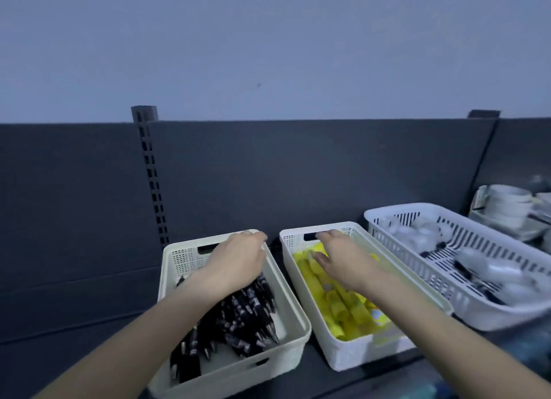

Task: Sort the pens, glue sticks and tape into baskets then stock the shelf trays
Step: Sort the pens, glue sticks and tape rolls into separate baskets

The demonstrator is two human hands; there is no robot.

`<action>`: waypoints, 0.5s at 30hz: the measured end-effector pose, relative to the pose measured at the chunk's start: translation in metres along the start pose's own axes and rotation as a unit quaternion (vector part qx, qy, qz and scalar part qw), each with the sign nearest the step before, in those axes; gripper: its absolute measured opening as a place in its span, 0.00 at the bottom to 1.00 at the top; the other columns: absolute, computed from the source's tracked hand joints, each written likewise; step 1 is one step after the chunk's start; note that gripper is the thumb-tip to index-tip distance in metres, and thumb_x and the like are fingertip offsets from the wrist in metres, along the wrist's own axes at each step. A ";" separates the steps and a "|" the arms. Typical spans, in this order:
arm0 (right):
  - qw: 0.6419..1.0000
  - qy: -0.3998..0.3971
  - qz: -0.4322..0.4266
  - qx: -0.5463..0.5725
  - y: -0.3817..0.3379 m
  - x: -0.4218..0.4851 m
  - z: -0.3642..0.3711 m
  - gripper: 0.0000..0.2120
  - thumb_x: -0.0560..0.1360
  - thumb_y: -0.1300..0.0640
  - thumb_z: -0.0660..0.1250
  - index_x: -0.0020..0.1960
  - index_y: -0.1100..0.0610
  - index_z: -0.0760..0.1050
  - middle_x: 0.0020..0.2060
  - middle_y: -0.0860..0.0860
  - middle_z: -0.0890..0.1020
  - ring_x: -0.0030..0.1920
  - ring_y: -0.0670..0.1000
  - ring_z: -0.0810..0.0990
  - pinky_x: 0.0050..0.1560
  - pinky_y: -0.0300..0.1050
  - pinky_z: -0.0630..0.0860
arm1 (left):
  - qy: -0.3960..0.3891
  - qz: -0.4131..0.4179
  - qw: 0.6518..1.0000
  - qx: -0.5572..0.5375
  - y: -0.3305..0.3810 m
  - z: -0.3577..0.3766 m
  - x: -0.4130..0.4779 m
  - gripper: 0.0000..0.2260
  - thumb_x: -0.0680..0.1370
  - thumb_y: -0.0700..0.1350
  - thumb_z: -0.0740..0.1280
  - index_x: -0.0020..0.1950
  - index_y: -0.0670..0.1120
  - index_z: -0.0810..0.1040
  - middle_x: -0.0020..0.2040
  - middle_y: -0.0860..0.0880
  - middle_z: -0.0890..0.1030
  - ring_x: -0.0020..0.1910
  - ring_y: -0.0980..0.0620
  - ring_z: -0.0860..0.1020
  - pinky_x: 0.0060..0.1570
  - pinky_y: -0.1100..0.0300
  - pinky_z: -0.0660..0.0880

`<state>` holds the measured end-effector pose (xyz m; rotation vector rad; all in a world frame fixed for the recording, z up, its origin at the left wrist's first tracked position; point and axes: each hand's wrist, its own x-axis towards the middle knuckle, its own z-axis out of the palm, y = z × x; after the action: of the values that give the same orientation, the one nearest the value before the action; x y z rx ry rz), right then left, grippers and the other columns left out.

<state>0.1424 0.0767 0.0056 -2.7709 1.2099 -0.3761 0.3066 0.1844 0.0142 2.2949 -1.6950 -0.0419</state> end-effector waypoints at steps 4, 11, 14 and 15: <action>0.999 0.012 0.034 -0.031 0.052 -0.018 -0.014 0.19 0.79 0.52 0.57 0.66 0.61 0.66 0.61 0.58 0.72 0.62 0.59 0.72 0.58 0.49 0.70 | -0.006 0.043 0.999 0.004 0.042 0.012 0.018 0.14 0.79 0.45 0.56 0.62 0.45 0.71 0.59 0.44 0.75 0.62 0.42 0.72 0.59 0.50 0.71; 0.996 0.039 0.080 -0.014 0.164 -0.051 -0.046 0.18 0.79 0.52 0.57 0.65 0.60 0.67 0.60 0.57 0.73 0.60 0.58 0.73 0.54 0.49 0.71 | -0.002 0.081 0.997 0.008 0.145 0.043 0.046 0.15 0.80 0.46 0.56 0.65 0.46 0.70 0.65 0.46 0.73 0.65 0.45 0.71 0.60 0.52 0.71; 0.995 0.030 0.094 -0.013 0.222 -0.062 -0.060 0.19 0.79 0.52 0.57 0.65 0.60 0.67 0.59 0.58 0.74 0.59 0.59 0.74 0.56 0.51 0.73 | -0.002 0.084 0.996 0.003 0.200 0.055 0.058 0.15 0.80 0.45 0.56 0.65 0.46 0.70 0.64 0.46 0.74 0.63 0.46 0.71 0.57 0.53 0.72; 0.995 0.026 0.095 -0.010 0.239 -0.065 -0.064 0.18 0.79 0.52 0.57 0.65 0.61 0.67 0.59 0.58 0.74 0.59 0.59 0.74 0.57 0.51 0.73 | -0.003 0.081 0.997 0.000 0.216 0.060 0.062 0.14 0.79 0.44 0.56 0.63 0.45 0.71 0.61 0.45 0.75 0.61 0.45 0.72 0.55 0.52 0.73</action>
<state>-0.0863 -0.0373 0.0108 -2.6479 1.4816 -0.4213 0.1129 0.0562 0.0190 2.1504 -1.8783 -0.0141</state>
